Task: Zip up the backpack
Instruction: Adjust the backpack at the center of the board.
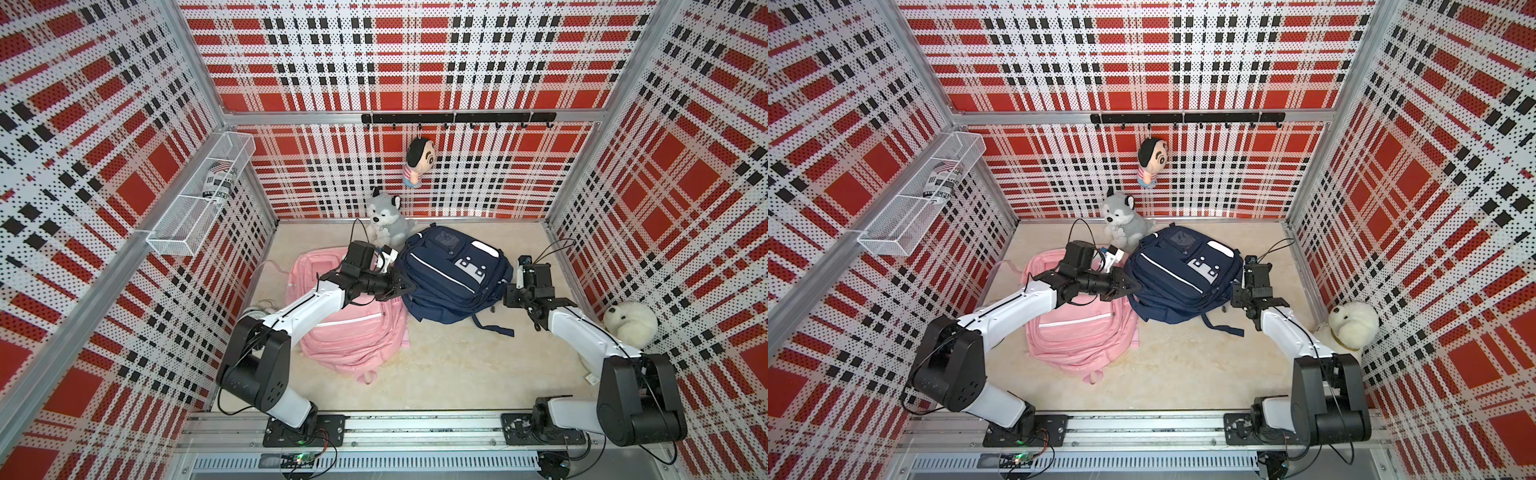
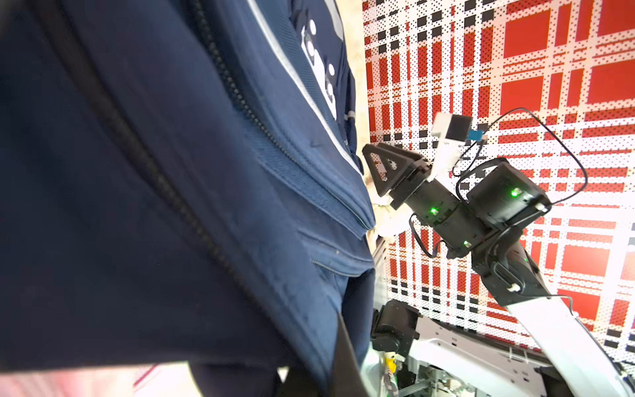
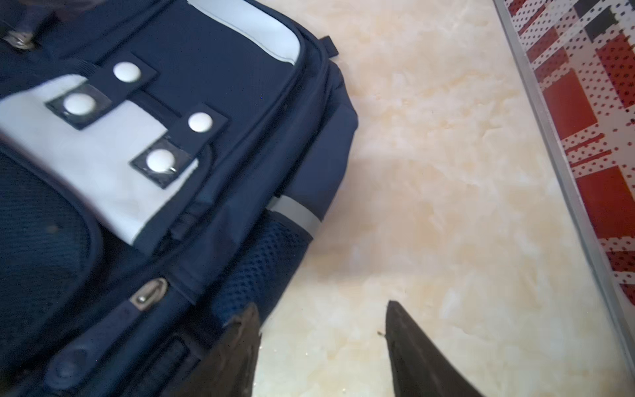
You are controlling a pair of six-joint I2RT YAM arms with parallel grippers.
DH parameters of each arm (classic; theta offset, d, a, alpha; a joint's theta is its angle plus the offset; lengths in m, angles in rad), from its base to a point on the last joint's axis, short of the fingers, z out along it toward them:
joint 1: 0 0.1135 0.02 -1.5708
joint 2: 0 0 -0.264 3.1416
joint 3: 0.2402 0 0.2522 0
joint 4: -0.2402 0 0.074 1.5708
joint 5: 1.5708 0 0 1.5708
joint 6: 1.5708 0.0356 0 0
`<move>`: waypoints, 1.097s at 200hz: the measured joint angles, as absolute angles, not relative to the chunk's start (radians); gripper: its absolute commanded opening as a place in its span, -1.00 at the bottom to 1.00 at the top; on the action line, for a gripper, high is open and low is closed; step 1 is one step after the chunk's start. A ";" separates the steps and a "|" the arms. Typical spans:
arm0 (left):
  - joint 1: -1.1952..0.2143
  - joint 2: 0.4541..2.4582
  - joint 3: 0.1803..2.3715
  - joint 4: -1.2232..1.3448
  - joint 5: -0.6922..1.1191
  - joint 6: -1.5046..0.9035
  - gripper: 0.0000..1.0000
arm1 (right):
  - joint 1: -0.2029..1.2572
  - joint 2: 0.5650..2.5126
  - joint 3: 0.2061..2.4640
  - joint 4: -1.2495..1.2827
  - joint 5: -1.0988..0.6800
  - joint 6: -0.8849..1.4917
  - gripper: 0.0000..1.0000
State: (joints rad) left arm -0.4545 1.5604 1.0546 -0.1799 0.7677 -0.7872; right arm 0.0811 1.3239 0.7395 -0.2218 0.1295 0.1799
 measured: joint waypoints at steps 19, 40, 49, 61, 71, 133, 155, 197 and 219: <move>-0.502 1.566 1.019 -0.079 0.720 -0.873 -1.00 | 0.082 1.324 0.788 -0.311 0.134 0.231 0.45; -0.578 1.599 0.989 0.038 0.670 -0.966 -1.00 | 0.082 1.315 0.821 -0.369 0.120 0.288 0.55; -0.609 1.621 0.982 0.088 0.652 -1.000 -1.00 | 0.082 1.307 0.824 -0.380 0.103 0.311 0.56; -0.651 1.662 0.981 0.147 0.627 -1.049 -0.95 | 0.082 1.303 0.824 -0.389 0.079 0.344 0.58; -0.682 1.696 0.981 0.191 0.606 -1.079 -0.90 | 0.082 1.306 0.823 -0.394 0.059 0.364 0.59; -0.900 1.952 1.016 0.436 0.552 -1.271 -0.74 | 0.082 1.441 0.819 -0.376 0.027 0.408 0.72; -0.953 2.020 1.016 0.541 0.548 -1.348 -0.75 | 0.076 1.505 0.836 -0.365 0.044 0.397 0.72; -0.981 2.046 1.009 0.643 0.526 -1.432 -0.65 | 0.056 1.646 0.916 -0.305 0.068 0.379 0.69; -0.997 2.065 1.029 0.676 0.527 -1.446 -0.55 | 0.050 1.696 0.957 -0.274 0.083 0.372 0.68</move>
State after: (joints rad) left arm -0.9974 2.0651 1.0286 0.6762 0.5274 -1.4460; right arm 0.0498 1.6962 0.9573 -0.2745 0.0834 0.3717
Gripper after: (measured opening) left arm 0.206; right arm 0.843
